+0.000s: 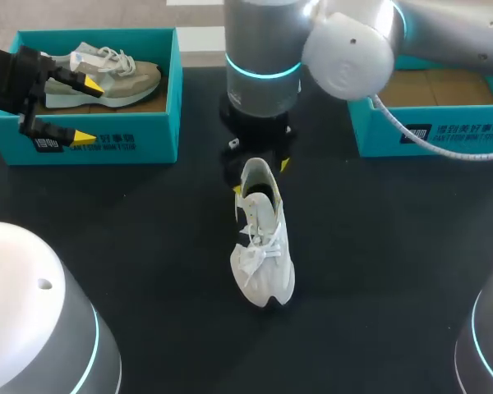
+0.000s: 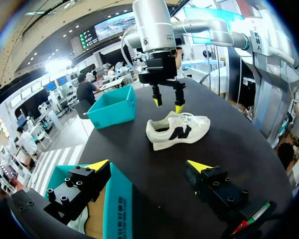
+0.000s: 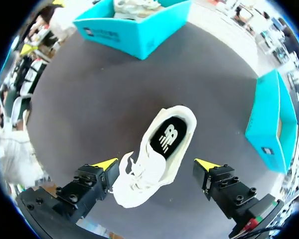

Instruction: Take the shoe out of the shoebox, open the shoe tongue, remove and reinsert the insole, then place the shoe into the shoebox

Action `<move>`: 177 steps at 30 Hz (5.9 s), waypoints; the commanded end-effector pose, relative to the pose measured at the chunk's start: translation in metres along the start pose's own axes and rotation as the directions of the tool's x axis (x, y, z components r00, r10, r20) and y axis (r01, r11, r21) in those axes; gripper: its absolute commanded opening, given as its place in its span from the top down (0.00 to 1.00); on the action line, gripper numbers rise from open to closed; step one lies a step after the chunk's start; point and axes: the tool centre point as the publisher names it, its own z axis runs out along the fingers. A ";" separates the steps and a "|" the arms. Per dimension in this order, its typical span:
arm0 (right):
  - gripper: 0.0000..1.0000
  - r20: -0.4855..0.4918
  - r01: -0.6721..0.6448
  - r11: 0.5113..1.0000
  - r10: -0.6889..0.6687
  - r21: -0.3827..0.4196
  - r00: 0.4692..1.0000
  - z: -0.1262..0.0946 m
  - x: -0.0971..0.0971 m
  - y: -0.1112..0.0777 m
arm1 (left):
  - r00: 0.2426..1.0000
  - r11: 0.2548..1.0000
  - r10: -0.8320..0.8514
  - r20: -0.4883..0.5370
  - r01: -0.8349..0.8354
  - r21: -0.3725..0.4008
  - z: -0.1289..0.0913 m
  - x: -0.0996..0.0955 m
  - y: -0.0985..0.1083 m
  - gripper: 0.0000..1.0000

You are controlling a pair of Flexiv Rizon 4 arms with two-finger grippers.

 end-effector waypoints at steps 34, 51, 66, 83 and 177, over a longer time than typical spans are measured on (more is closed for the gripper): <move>0.00 0.179 0.727 0.686 -0.714 -0.015 0.677 0.072 -0.055 0.072 | 1.000 1.000 0.000 -0.002 0.000 -0.004 -0.001 0.000 0.000 0.00; 0.89 0.202 0.748 0.659 -0.746 0.082 0.635 0.105 -0.077 0.073 | 1.000 1.000 0.000 -0.002 0.000 -0.004 -0.001 0.000 0.000 0.00; 1.00 0.123 0.676 0.737 -0.671 0.007 0.731 -0.009 -0.101 0.065 | 1.000 1.000 0.000 -0.002 0.000 -0.004 -0.001 0.000 0.000 0.00; 1.00 0.190 0.669 0.740 -0.649 -0.065 0.737 -0.128 -0.150 0.080 | 1.000 1.000 0.000 -0.002 0.000 -0.004 -0.001 0.000 0.000 0.00; 1.00 0.235 0.553 0.787 -0.612 0.273 0.755 -0.098 -0.623 -0.064 | 1.000 1.000 0.000 -0.002 0.000 -0.004 -0.001 0.000 0.000 0.00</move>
